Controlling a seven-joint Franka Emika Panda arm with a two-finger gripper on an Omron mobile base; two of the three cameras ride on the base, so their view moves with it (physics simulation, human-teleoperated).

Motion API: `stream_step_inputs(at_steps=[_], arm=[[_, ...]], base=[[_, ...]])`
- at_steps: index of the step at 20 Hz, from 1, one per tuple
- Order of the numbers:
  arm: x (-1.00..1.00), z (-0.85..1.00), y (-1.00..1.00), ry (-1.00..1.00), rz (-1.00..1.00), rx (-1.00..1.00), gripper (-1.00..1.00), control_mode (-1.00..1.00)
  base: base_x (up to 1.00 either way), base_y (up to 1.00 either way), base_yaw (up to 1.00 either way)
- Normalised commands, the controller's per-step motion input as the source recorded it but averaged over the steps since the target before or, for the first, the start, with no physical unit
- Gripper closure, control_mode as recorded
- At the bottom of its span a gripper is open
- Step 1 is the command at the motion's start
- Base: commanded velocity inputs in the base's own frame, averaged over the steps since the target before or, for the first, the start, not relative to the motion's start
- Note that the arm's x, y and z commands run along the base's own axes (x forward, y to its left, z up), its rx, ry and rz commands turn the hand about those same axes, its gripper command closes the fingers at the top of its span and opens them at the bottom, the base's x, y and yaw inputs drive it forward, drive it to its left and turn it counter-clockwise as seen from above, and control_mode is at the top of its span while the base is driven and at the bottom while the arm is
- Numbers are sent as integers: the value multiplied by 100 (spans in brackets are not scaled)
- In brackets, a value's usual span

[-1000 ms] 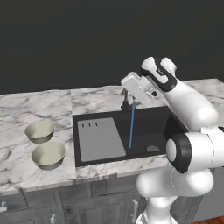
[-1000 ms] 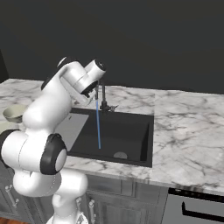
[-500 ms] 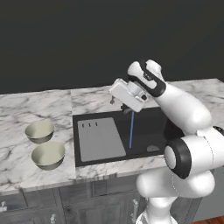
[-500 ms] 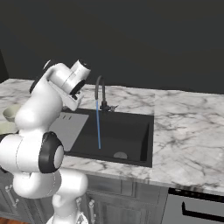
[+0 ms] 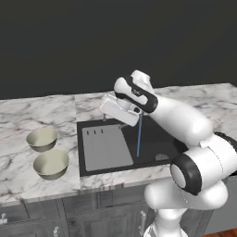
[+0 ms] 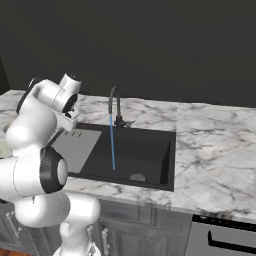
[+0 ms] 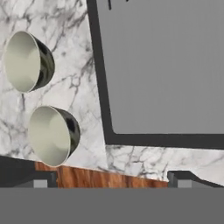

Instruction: Rinse each bowl for a few seconds and place them down in the sink or on the counter.

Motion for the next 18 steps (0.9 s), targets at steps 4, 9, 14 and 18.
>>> stream_step_inputs(at_steps=[4, 9, 14, 18], arm=[[12, -4, 36, 14, 1, 0, -100, -100], [-1, -12, 49, 9, 2, -7, -100, -100], [-6, -8, 47, 5, 1, -11, -100, -100], [-8, -7, 45, 2, 1, -12, -100, -100]], base=[[0, 0, 0], [0, 0, 0], [0, 0, 0], [0, 0, 0]])
